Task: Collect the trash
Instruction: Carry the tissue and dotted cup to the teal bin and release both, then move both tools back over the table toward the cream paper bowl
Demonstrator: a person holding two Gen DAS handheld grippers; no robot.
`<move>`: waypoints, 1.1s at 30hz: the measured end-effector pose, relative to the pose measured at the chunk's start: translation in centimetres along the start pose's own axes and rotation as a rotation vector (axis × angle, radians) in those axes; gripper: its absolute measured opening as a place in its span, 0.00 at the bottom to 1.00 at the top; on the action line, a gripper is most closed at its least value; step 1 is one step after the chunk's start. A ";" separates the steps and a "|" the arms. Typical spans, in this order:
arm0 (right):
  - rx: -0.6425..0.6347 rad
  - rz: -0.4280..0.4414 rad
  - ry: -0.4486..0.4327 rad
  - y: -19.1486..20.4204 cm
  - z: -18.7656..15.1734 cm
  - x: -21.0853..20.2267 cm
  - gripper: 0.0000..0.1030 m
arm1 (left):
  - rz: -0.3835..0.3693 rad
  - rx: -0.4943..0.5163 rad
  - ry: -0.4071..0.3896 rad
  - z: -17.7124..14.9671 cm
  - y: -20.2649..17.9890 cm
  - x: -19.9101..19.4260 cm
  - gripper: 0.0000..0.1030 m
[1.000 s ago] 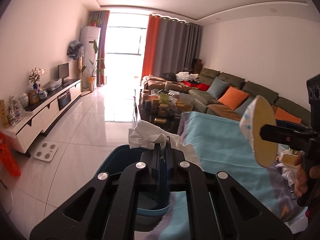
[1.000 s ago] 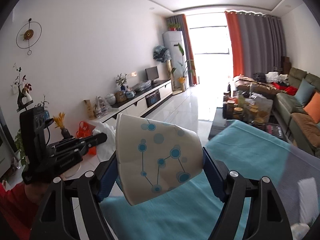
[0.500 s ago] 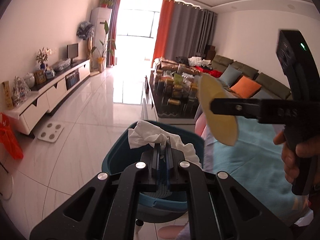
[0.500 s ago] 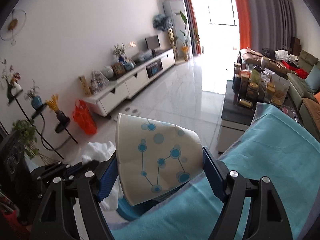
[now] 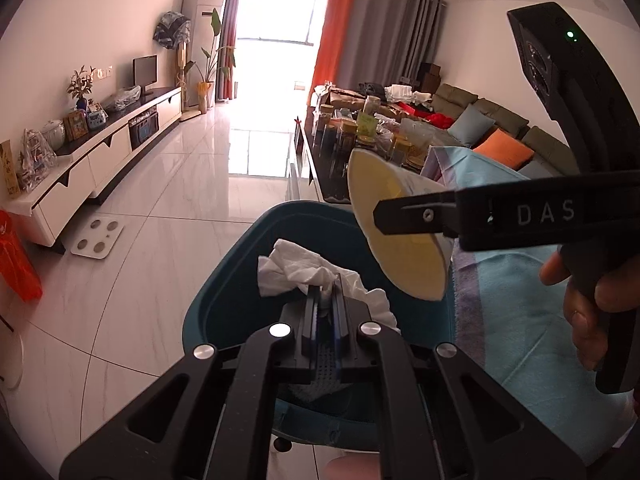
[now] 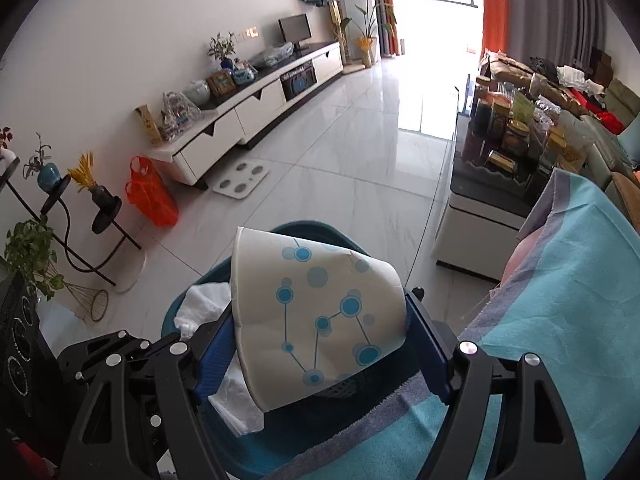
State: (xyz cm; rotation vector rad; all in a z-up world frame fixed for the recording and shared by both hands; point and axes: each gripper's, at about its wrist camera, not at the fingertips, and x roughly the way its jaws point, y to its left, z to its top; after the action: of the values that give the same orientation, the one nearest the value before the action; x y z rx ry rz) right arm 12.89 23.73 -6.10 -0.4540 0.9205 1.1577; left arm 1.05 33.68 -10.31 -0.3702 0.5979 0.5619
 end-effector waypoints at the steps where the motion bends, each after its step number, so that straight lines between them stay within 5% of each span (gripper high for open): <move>1: 0.001 0.003 0.001 0.1 0.1 0.1 0.74 | 0.004 0.001 0.004 -0.1 0.2 0.5 0.07; 15: 0.029 0.020 -0.041 -0.3 0.3 -1.6 0.84 | 0.048 -0.009 -0.036 -0.1 -0.6 0.2 0.45; 18: 0.024 0.016 -0.086 -0.5 0.0 -3.2 0.84 | 0.055 -0.015 -0.060 -0.3 -0.1 -1.4 0.52; 25: 0.020 0.017 -0.200 -1.0 -0.8 -7.6 0.93 | 0.098 -0.008 -0.165 0.1 0.1 -6.8 0.85; 33: 0.028 0.013 -0.299 -1.9 -2.7 -12.6 0.93 | 0.070 0.038 -0.251 1.0 -3.2 -12.0 0.95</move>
State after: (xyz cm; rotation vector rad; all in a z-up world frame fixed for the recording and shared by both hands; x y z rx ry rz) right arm 12.25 13.77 2.22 -0.2438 0.6791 1.1856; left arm -4.79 27.01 -1.57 -0.2388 0.3802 0.6519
